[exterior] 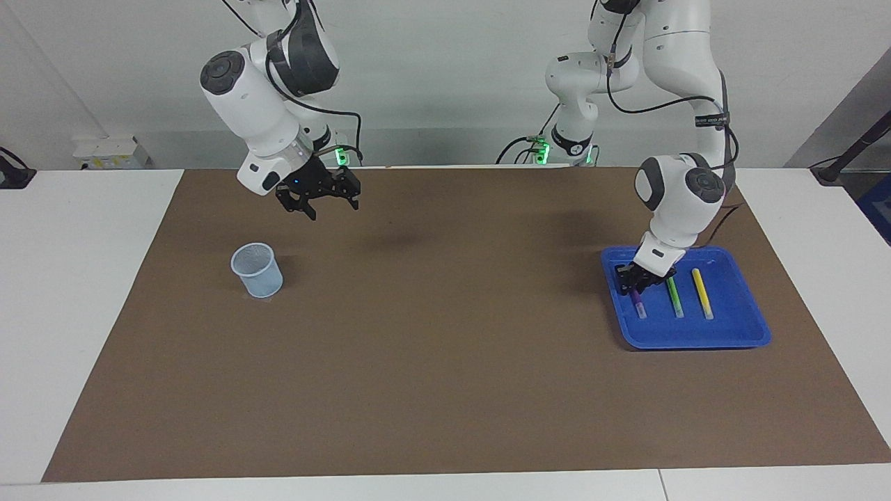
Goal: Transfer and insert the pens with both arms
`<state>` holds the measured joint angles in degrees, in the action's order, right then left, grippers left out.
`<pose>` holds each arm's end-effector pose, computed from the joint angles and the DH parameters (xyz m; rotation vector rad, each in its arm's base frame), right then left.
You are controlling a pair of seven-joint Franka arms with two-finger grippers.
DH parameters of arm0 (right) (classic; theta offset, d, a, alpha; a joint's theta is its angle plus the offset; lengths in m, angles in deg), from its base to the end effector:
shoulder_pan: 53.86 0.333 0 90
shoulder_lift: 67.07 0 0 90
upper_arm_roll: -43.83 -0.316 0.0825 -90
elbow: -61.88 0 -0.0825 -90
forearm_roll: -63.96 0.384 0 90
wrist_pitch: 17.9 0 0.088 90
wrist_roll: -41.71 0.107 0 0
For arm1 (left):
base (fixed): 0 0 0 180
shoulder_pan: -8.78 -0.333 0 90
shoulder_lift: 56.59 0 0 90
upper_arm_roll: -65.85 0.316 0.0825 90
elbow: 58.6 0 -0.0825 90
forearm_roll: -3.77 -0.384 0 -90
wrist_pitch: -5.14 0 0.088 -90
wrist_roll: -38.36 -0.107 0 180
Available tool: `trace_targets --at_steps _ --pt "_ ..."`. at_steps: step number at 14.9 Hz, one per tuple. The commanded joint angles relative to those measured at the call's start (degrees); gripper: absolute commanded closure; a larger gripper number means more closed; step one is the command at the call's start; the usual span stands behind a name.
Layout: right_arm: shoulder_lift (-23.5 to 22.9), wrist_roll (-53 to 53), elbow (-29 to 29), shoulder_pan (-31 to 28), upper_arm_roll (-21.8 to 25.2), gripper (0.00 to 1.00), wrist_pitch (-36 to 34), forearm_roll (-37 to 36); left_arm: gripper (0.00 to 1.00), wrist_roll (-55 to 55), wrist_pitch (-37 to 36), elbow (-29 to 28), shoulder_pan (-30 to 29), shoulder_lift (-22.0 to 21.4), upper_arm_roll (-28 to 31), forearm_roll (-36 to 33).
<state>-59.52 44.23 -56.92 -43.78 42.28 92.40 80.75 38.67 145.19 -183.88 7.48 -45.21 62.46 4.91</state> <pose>0.5006 0.1241 0.4890 -2.8734 -0.0778 0.0715 0.5606 -0.0202 0.3024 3.1141 -0.0229 0.0917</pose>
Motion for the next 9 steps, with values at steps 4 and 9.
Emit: trace_targets --at_steps 4,9 --pt "1.24 6.69 -1.79 2.31 0.06 0.0 2.19 1.23 1.0 -0.05 0.84 0.3 0.42 1.18 0.49 0.8" --pt "0.8 9.87 -1.7 3.98 -0.03 0.0 7.54 9.57 1.0 1.71 -4.32 3.0 -0.1 0.66 0.49 0.8"
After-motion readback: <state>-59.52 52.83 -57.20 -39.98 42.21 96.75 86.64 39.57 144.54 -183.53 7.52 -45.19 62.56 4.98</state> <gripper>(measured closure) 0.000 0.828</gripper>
